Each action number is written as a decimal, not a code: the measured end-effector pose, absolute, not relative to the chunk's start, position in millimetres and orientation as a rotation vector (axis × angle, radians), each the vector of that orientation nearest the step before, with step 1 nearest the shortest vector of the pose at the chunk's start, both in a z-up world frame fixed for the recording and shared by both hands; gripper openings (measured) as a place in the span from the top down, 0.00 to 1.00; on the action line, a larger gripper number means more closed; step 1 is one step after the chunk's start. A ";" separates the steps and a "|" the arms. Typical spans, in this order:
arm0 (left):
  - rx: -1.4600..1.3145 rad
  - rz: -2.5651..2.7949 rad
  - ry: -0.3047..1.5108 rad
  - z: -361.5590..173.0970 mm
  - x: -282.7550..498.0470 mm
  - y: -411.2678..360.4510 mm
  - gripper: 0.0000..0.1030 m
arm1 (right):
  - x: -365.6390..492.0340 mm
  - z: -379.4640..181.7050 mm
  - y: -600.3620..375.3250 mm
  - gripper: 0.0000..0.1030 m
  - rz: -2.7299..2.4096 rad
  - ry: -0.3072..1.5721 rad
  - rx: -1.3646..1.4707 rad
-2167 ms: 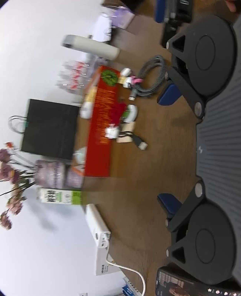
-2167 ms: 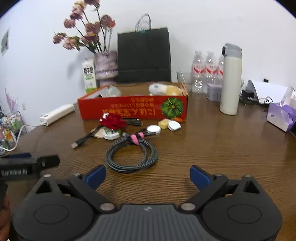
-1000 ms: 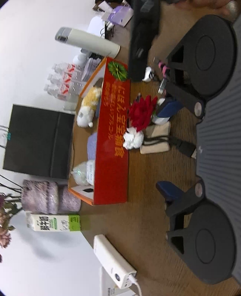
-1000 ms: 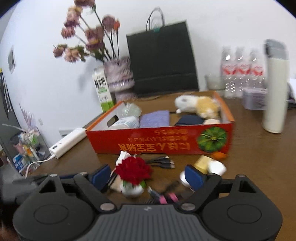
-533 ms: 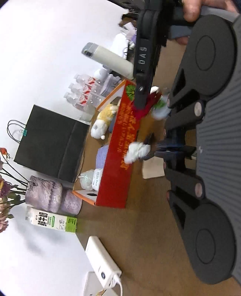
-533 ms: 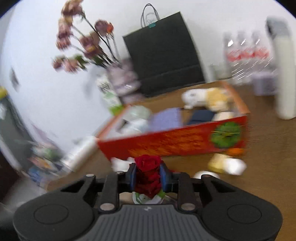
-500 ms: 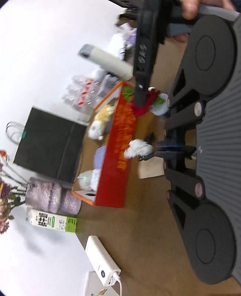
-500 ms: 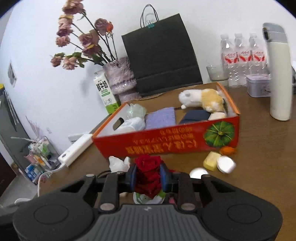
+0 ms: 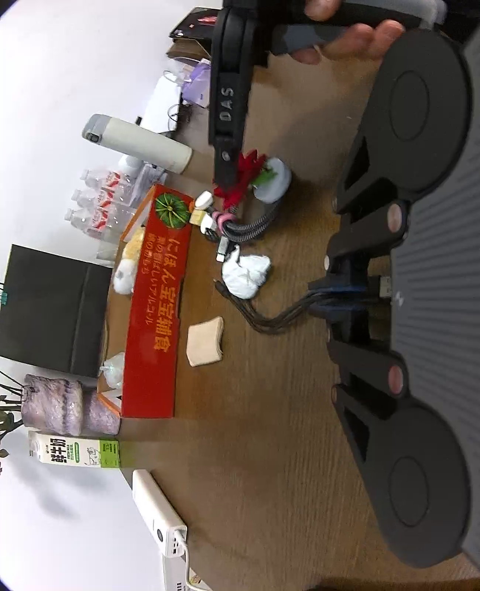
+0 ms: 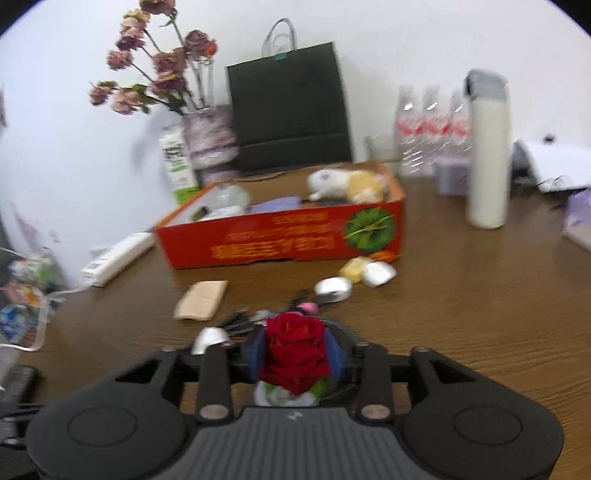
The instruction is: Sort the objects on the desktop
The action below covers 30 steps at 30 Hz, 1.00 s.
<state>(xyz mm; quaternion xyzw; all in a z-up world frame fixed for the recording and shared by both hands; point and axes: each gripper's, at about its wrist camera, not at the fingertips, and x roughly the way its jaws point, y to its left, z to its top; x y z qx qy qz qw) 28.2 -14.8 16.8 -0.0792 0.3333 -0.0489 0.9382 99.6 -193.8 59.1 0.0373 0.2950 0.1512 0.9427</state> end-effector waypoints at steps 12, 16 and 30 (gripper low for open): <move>-0.114 -0.116 0.650 15.7 48.4 -21.0 0.30 | 84.6 75.0 -169.3 0.51 0.558 0.580 0.033; -0.140 -0.076 0.653 11.1 71.7 -14.4 0.41 | 118.7 59.3 -137.2 0.53 0.556 0.663 -0.018; -0.159 -0.067 0.527 34.7 44.8 -5.0 0.95 | 90.5 74.6 -171.7 0.85 0.407 0.605 0.037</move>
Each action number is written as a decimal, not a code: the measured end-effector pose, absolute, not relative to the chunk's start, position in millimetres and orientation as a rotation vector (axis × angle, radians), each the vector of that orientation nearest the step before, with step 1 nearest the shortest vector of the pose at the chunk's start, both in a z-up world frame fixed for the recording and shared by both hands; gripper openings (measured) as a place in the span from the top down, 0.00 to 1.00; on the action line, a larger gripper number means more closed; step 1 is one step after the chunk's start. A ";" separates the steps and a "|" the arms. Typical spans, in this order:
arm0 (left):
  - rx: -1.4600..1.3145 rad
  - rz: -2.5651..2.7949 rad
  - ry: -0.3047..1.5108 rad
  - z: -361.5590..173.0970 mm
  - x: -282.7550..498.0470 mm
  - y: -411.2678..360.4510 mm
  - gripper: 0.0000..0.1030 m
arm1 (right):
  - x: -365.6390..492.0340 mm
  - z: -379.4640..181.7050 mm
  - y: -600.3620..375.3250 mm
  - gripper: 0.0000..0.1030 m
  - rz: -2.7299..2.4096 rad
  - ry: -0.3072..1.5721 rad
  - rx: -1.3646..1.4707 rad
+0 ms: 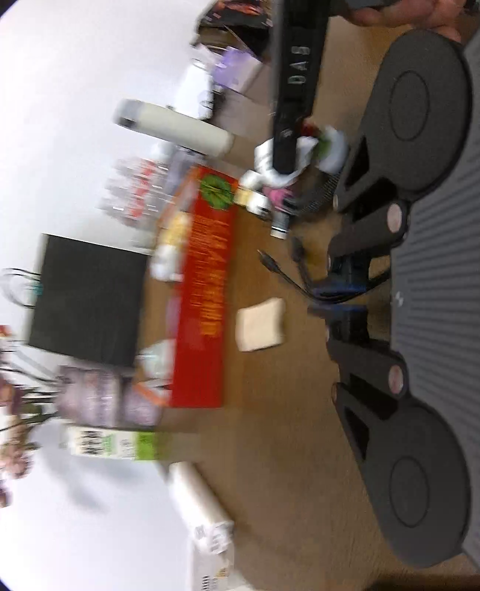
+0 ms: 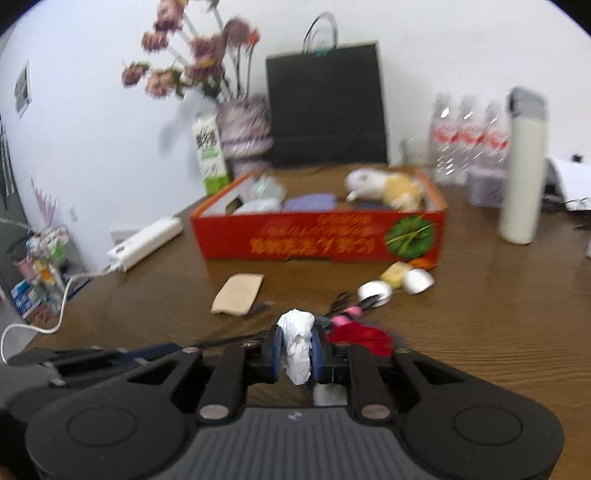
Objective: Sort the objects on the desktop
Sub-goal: 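Carry the white tissue over the box and open the right gripper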
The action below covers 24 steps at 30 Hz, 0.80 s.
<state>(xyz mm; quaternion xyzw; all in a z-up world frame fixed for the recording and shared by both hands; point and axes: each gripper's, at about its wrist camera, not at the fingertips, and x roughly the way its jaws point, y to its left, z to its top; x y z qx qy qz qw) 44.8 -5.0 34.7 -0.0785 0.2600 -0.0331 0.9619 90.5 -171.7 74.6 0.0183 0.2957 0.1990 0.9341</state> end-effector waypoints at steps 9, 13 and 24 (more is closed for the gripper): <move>-0.223 -0.052 0.355 101.1 33.8 8.8 0.97 | 78.1 99.8 -189.3 0.85 0.407 0.536 0.066; -0.233 -0.061 0.326 117.0 40.3 18.7 0.97 | 79.7 99.7 -188.0 0.85 0.421 0.534 0.068; -0.213 -0.135 0.314 222.5 181.5 31.0 0.97 | 194.9 166.4 -164.8 0.85 0.465 0.459 0.052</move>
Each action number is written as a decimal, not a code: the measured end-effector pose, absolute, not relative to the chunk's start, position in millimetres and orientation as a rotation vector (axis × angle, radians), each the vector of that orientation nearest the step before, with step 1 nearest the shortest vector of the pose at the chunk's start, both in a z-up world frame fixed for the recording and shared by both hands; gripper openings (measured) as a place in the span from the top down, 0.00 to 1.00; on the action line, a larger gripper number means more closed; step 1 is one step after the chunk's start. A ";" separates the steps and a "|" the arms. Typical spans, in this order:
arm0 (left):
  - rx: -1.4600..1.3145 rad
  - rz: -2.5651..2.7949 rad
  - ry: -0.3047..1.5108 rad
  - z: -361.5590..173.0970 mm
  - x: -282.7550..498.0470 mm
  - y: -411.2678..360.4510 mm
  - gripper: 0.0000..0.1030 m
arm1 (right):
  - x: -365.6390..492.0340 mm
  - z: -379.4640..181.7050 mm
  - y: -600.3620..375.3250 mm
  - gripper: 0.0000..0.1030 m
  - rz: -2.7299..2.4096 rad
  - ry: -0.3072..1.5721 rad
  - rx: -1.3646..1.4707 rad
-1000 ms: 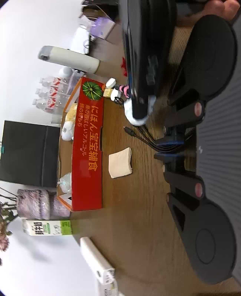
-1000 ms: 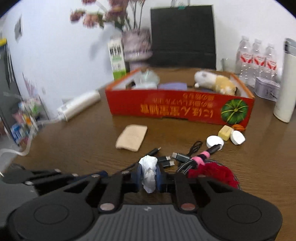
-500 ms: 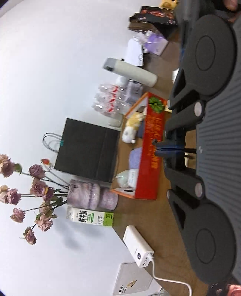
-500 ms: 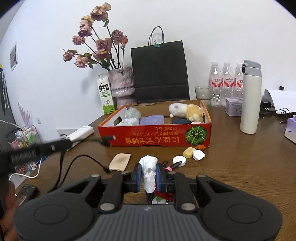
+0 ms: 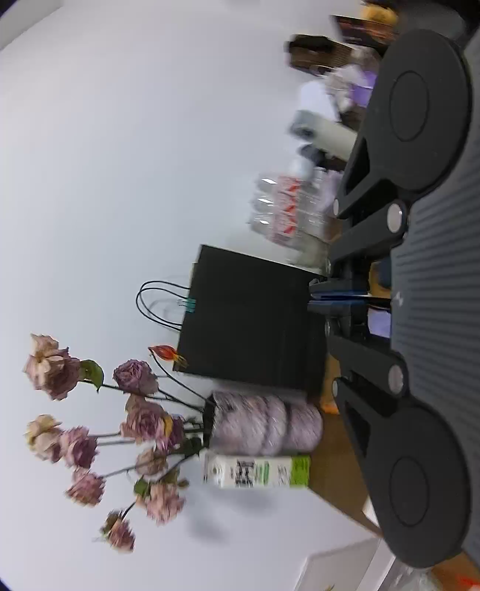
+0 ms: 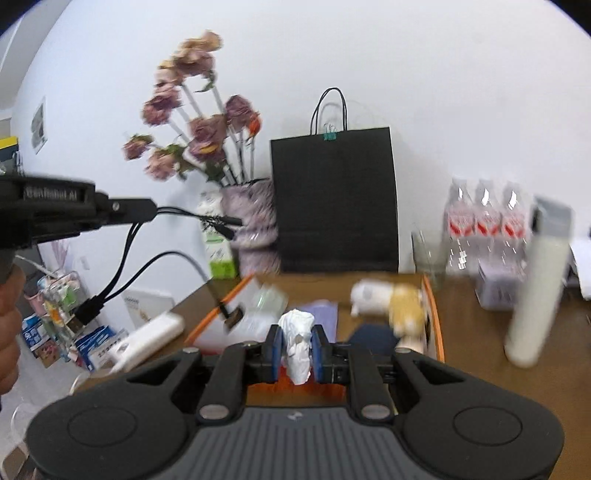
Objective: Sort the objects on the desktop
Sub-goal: 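Carry the white tissue over the box and open the right gripper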
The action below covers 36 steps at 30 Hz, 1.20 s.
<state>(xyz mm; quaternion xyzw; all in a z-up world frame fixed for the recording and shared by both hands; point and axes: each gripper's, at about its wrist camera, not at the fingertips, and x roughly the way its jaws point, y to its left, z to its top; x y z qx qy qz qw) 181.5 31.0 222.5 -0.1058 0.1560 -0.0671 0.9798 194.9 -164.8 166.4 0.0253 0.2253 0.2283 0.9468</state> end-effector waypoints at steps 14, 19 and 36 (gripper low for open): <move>-0.338 -0.026 0.773 57.0 395.4 39.1 0.46 | 437.0 74.2 -107.7 0.75 0.379 0.892 0.045; -0.224 0.046 0.607 102.5 351.2 45.1 0.20 | 418.6 90.1 -113.1 0.44 0.391 0.830 0.062; -0.065 0.029 0.551 166.4 159.4 28.5 0.00 | 182.1 147.0 -147.2 0.23 0.407 0.556 -0.065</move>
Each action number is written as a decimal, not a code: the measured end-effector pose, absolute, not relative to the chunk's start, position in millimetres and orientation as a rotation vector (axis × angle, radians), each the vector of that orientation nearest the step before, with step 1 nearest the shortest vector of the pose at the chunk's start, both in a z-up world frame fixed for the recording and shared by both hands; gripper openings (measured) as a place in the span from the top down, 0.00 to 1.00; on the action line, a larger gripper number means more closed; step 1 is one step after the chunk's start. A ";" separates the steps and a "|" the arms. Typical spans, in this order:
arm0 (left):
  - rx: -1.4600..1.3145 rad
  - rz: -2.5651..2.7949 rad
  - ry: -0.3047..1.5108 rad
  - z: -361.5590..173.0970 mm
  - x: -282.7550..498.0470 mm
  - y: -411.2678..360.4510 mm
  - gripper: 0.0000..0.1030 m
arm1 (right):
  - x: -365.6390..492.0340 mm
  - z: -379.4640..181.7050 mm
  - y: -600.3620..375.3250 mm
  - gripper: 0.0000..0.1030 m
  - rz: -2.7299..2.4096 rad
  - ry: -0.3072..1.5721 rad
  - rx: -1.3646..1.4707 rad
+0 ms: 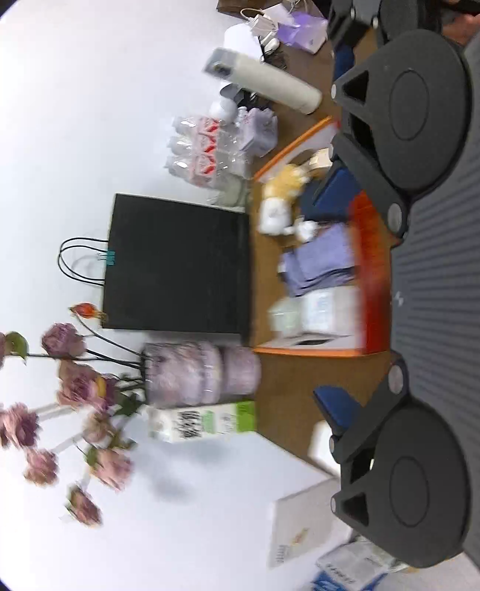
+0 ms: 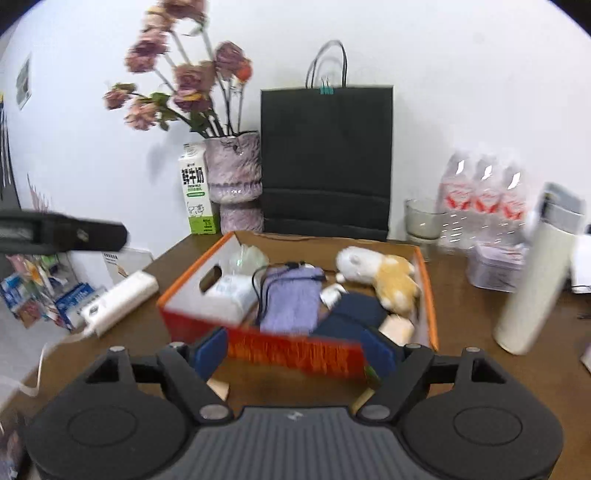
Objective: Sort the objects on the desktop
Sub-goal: 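Carry the white tissue over the box and open the right gripper, then grasp the red rose ornament with the right gripper while the left grasps the white round lid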
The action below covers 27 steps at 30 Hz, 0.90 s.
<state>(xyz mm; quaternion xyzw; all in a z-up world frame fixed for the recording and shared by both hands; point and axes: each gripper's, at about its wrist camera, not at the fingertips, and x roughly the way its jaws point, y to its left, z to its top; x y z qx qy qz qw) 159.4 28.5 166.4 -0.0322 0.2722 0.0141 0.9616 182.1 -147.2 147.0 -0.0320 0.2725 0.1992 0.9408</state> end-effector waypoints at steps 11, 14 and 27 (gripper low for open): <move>-0.145 0.034 0.564 27.4 12.6 -20.7 0.00 | 25.3 56.2 -180.8 0.20 0.328 0.497 -0.201; -0.184 0.060 0.574 18.2 -4.2 -16.6 0.00 | 9.1 49.3 -189.8 0.20 0.342 0.500 -0.144; 0.005 -0.137 0.612 13.4 18.1 -51.2 0.00 | 59.2 59.1 -209.3 0.21 0.332 0.538 -0.020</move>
